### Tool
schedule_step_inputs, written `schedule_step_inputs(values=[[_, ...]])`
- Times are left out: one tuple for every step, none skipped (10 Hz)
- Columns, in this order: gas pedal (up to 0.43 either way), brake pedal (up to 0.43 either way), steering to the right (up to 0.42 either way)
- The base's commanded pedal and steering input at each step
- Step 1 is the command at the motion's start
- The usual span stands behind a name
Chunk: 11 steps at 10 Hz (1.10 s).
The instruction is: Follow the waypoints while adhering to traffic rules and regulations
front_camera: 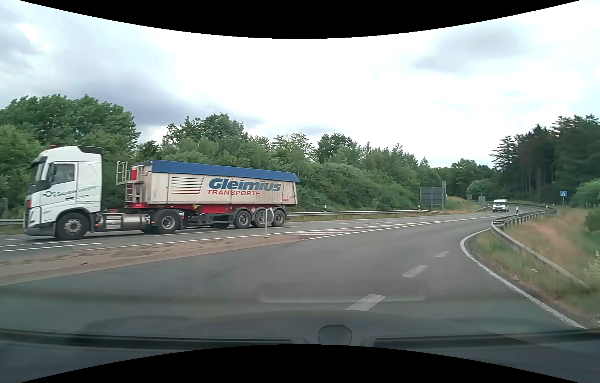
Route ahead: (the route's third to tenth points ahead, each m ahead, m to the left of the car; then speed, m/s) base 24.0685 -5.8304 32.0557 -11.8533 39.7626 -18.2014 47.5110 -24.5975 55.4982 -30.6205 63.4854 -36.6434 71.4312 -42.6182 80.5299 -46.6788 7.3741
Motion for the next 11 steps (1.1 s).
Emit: schedule_step_inputs(values=[[0.311, 0.000, 0.183], [0.311, 0.000, 0.182], [0.311, 0.000, 0.182], [0.311, 0.000, 0.177], [0.311, 0.000, 0.168], [0.311, 0.000, 0.164], [0.311, 0.000, 0.162], [0.311, 0.000, 0.159], [0.311, 0.000, 0.155], [0.311, 0.000, 0.152], [0.319, 0.000, 0.145]])
